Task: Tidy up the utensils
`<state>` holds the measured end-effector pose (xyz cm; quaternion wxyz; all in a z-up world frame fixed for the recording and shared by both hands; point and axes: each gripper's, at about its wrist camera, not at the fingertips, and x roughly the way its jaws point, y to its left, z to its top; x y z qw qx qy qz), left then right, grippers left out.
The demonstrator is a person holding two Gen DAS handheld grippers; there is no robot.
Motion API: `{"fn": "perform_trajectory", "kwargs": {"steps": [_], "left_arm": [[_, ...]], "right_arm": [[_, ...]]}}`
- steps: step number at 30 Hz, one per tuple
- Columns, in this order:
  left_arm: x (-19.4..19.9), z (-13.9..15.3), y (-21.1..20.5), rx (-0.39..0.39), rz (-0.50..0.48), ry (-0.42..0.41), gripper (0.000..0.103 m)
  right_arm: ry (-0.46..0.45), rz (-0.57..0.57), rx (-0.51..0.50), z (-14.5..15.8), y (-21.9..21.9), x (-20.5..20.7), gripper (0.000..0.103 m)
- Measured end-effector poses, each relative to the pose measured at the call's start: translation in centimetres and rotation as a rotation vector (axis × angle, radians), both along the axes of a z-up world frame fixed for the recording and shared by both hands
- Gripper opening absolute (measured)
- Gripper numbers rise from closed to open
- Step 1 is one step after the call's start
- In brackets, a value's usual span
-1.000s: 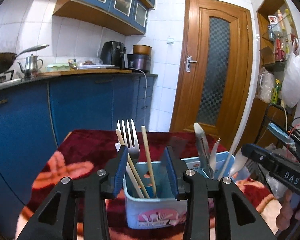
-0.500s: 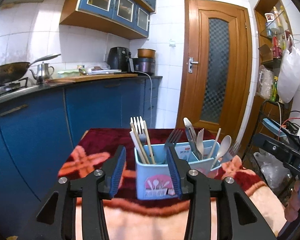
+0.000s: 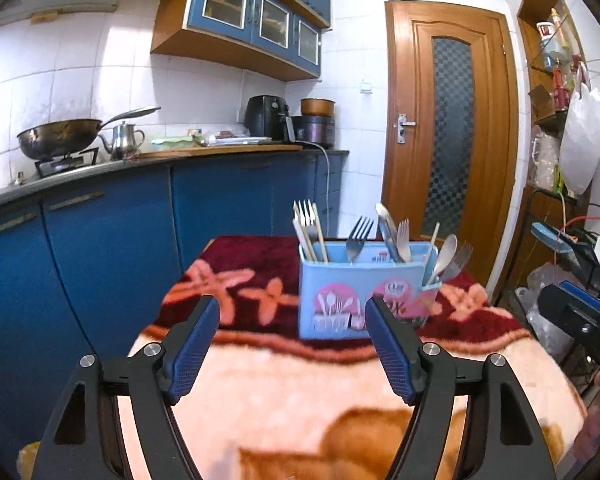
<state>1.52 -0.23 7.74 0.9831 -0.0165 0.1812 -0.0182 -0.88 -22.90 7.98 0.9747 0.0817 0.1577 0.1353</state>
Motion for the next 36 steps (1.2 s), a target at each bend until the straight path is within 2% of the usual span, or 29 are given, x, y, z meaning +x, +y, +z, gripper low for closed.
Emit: {"fn": "perform_trajectory", "kwargs": {"steps": [5,11,16,19,26,31,36], "left_arm": [[-1.2,-2.4,0.0,0.015,0.010,-0.001,0.076],[-1.5,-5.0,0.0,0.028,-0.001,0.010,0.076],[-1.3,-6.5,-0.1,0.057,0.034,0.006,0.076],[-0.8,-7.3,-0.1,0.043,0.037,0.020,0.076],[-1.5,-7.8,-0.2,0.042,0.046,-0.024,0.076],[-1.4,-7.8,-0.3,0.041,0.047,-0.023,0.076],[-1.2,-7.9,-0.2,0.031,0.049,-0.010,0.076]], "right_arm": [[-0.059,-0.037,-0.042,-2.2,0.3,-1.6,0.103],[-0.027,-0.052,-0.077,-5.9,0.3,-0.8,0.103],[-0.026,-0.096,-0.087,-7.6,-0.4,-0.4,0.103],[-0.024,-0.106,-0.121,-8.4,-0.3,-0.1,0.103],[-0.034,-0.095,-0.075,-8.8,-0.7,-0.3,0.103],[-0.017,-0.089,-0.013,-9.0,-1.6,-0.1,0.103],[-0.018,-0.087,-0.018,-8.9,-1.5,-0.1,0.103]]}}
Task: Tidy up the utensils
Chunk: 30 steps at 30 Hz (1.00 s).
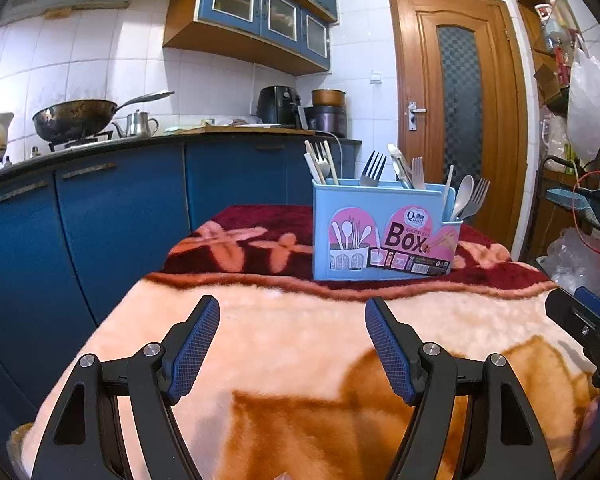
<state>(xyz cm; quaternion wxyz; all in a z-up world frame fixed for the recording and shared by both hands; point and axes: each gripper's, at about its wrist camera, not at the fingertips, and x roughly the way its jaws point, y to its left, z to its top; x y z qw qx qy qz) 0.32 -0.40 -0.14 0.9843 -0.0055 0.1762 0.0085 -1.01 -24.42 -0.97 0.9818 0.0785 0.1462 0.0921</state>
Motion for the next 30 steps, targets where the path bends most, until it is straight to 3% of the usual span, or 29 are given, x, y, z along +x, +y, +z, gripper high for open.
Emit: {"fn": "perform_trajectory", "kwargs": {"steps": [30], "left_arm": [[-0.36,-0.04,0.00,0.001,-0.001,-0.016,0.076]], "right_arm": [[0.005,-0.002,0.008,-0.04,-0.01,0.04,0.103]]}}
